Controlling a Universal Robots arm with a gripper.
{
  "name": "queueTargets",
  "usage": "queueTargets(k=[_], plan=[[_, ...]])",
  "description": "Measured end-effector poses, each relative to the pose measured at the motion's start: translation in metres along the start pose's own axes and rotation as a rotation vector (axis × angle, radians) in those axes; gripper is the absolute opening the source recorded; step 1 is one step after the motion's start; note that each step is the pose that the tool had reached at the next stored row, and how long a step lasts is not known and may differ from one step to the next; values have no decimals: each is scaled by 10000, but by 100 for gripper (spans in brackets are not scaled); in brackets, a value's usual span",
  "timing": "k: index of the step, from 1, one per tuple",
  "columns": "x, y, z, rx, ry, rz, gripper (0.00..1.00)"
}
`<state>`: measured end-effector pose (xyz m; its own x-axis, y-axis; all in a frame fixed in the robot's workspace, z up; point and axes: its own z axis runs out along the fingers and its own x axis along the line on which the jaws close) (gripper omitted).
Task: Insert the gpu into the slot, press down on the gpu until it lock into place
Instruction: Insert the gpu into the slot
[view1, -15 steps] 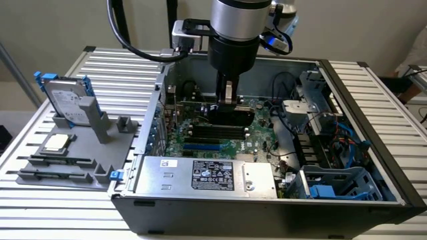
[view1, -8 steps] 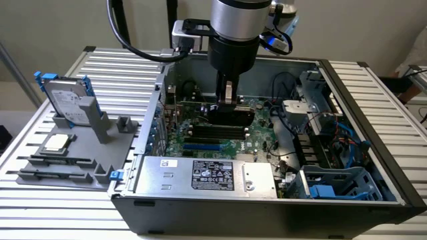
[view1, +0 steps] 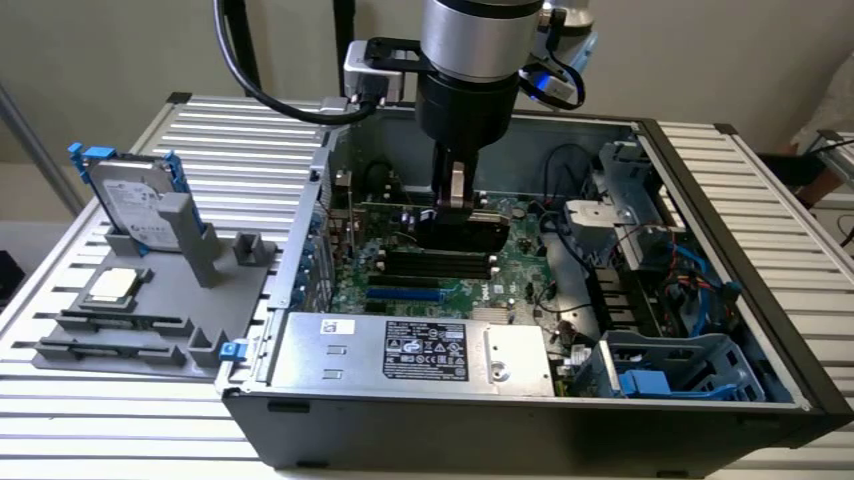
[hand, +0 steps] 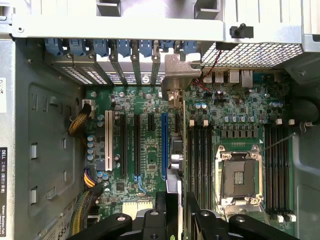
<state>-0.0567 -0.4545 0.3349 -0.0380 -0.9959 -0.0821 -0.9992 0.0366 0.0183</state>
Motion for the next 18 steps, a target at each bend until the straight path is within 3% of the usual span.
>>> queueTargets(k=[18], plan=[[0,0,0,0,0,0,27]])
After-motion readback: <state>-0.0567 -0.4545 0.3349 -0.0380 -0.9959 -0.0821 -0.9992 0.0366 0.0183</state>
